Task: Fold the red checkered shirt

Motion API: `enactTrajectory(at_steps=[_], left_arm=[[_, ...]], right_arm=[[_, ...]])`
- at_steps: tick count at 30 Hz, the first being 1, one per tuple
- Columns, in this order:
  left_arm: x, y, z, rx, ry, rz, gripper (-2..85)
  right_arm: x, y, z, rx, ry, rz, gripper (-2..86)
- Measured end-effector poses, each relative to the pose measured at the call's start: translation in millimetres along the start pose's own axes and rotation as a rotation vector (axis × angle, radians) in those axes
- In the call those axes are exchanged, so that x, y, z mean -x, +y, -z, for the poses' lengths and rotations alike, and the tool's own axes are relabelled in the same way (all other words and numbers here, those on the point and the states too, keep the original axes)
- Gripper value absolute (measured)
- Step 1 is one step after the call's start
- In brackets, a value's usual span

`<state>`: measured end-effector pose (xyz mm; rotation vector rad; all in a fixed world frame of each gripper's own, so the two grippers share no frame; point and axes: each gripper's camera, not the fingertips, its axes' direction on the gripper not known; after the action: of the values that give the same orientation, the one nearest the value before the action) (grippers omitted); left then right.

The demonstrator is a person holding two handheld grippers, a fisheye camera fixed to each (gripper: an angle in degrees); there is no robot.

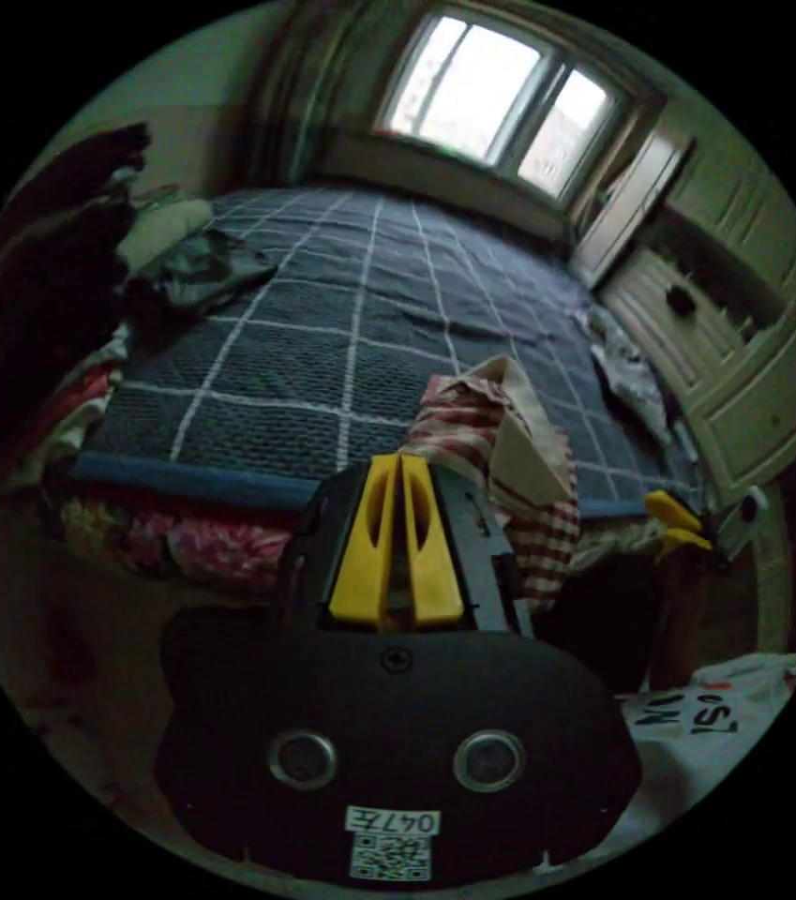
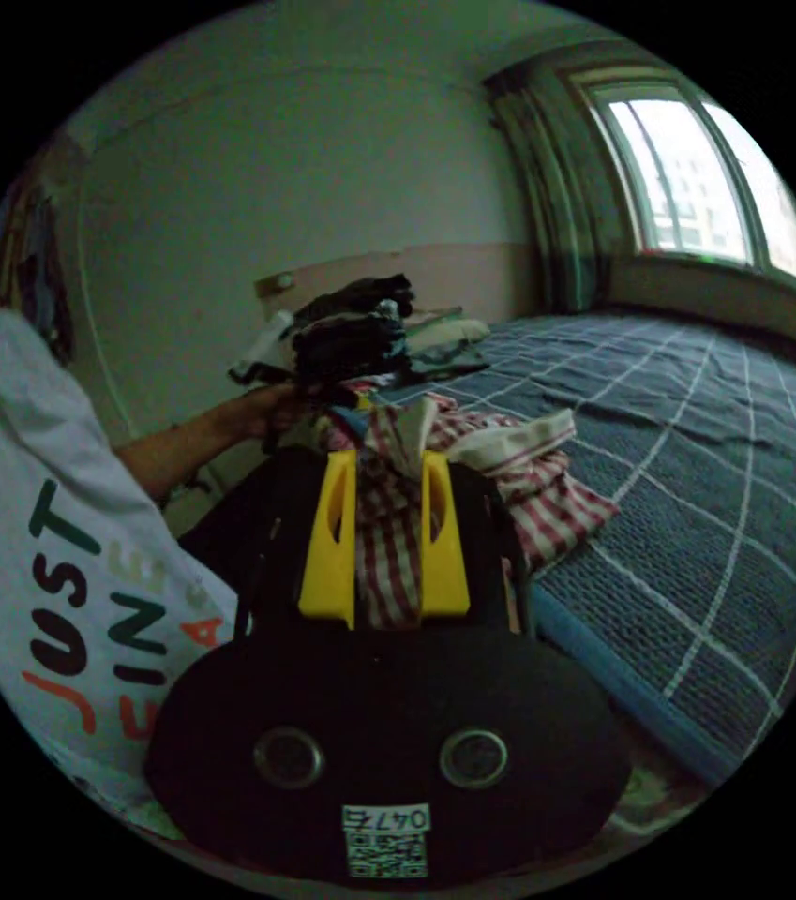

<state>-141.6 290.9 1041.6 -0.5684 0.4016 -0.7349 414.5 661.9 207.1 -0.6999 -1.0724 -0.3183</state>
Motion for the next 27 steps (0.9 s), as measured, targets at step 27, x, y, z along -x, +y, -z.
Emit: enactTrajectory(at_steps=[27], left_arm=[[181,43,112,-0.075,-0.099,-0.598,-0.2]], right_arm=[[-95,-118,-178,-0.184,0.354,-0.207,7.2]])
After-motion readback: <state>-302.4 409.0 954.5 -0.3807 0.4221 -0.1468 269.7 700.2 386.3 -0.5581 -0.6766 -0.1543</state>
